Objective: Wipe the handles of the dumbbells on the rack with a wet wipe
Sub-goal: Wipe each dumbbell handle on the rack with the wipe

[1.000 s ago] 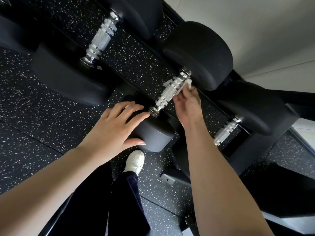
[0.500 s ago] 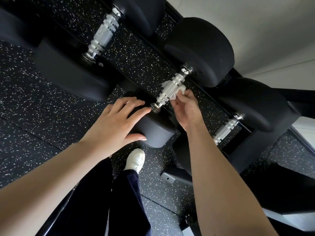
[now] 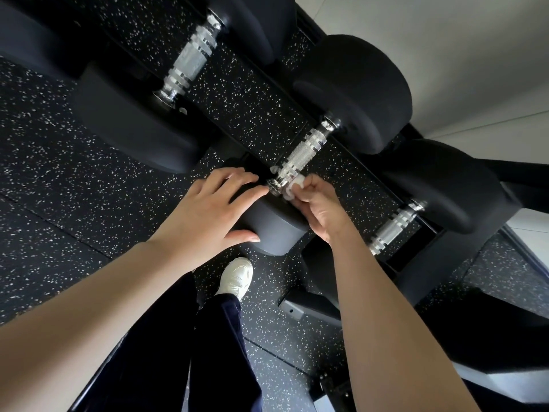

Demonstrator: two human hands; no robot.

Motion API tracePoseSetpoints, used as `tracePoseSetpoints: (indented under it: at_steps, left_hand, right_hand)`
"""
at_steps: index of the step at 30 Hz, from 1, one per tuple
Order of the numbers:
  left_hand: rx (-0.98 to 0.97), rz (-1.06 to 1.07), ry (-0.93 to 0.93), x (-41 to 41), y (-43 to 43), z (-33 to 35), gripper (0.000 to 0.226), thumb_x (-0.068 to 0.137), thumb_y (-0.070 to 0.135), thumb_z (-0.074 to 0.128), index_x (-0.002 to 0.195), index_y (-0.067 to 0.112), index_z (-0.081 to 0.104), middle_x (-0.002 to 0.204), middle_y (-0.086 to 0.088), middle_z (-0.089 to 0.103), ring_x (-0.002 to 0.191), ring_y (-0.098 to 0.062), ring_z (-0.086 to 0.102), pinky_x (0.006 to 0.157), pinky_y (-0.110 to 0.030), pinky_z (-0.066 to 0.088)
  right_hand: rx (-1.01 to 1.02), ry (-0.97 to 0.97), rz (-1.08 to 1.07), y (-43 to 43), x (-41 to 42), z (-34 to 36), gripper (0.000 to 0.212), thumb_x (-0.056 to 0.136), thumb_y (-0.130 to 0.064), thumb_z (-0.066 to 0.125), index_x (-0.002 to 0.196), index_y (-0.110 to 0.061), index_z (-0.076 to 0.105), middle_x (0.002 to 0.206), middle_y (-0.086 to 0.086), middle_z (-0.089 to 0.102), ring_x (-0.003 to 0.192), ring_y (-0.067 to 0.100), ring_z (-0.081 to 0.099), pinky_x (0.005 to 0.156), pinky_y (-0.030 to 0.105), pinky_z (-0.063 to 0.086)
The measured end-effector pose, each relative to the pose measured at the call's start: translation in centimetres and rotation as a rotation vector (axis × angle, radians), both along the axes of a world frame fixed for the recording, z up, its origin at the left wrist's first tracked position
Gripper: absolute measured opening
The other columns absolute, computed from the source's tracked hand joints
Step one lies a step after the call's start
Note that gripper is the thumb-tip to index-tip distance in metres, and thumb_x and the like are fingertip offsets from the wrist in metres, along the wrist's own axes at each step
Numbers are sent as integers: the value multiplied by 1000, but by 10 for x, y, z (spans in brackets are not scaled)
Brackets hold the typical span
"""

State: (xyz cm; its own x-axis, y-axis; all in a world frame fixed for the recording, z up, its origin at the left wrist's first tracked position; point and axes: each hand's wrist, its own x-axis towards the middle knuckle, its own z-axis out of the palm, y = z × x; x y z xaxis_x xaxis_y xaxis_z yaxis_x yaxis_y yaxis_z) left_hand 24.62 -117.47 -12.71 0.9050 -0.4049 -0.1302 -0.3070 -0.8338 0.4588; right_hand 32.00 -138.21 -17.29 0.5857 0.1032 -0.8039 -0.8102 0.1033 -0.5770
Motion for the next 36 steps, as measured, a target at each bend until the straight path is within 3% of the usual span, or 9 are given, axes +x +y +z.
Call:
tracePoseSetpoints:
  at_steps: [3, 7, 10, 12, 15, 18, 23, 28, 36]
  left_hand:
    - [7, 4, -7, 0, 0, 0, 71, 74, 53, 59, 133, 16, 48, 134, -7, 48, 124, -30, 41, 86, -49, 46]
    - [8, 14, -8, -1, 0, -1, 72, 72, 52, 64, 133, 16, 49, 134, -6, 48, 123, -30, 42, 84, -47, 46]
    - [13, 19, -4, -2, -1, -1, 73, 71, 52, 68, 133, 18, 48, 135, -5, 47, 124, -29, 41, 85, -45, 45]
    - [16, 20, -16, -1, 0, -1, 73, 71, 52, 66, 133, 18, 49, 134, -6, 48, 124, -29, 42, 84, -44, 45]
    - [-2, 28, -36, -2, -1, -1, 72, 70, 51, 67, 132, 17, 50, 134, -6, 50, 124, -29, 43, 83, -44, 46]
    - [-19, 41, -44, -3, -1, -3, 73, 69, 51, 69, 131, 17, 51, 133, -6, 51, 124, -28, 42, 83, -43, 46]
    - [-31, 59, -34, -3, -2, -5, 75, 67, 51, 73, 131, 19, 51, 134, -6, 50, 125, -27, 42, 85, -42, 44]
    - [-73, 83, -40, -3, 0, -6, 75, 64, 49, 77, 129, 19, 53, 133, -4, 51, 125, -26, 42, 85, -41, 43]
    - [-108, 102, -63, -3, 1, -11, 75, 63, 52, 77, 127, 22, 54, 130, -2, 53, 122, -24, 41, 84, -41, 43]
  right_hand:
    - [-103, -76, 145, 1, -3, 6, 31, 81, 18, 53, 67, -9, 43, 61, 3, 66, 62, 9, 65, 74, 25, 49]
    - [-289, -241, 228, 4, -13, 14, 23, 79, 9, 66, 72, -12, 56, 82, 21, 64, 81, 24, 61, 83, 36, 47]
    - [-396, -355, 275, 8, -21, 21, 10, 79, 0, 70, 85, -6, 65, 87, 18, 67, 80, 17, 63, 76, 21, 50]
    - [-435, -382, 270, 12, -25, 23, 13, 80, -2, 71, 92, -2, 67, 86, 13, 69, 77, 11, 63, 74, 18, 50]
    - [-533, -437, 289, 15, -26, 22, 11, 80, -5, 71, 88, -12, 69, 82, 7, 68, 70, 5, 62, 69, 15, 48]
    - [-691, -544, 412, 17, -21, 20, 9, 79, -10, 73, 87, -13, 72, 87, 12, 67, 67, 11, 61, 67, 23, 51]
    - [-820, -712, 693, 30, -5, 26, 11, 82, -21, 70, 91, -15, 74, 86, 6, 68, 72, 19, 64, 70, 39, 53]
    - [-1006, -596, 1086, 40, 11, 37, 25, 90, -37, 57, 113, -33, 64, 103, 5, 71, 97, 31, 64, 78, 41, 53]
    - [-993, -546, 1184, 51, 23, 39, 23, 92, -35, 54, 106, -22, 65, 93, 12, 71, 88, 33, 65, 72, 42, 53]
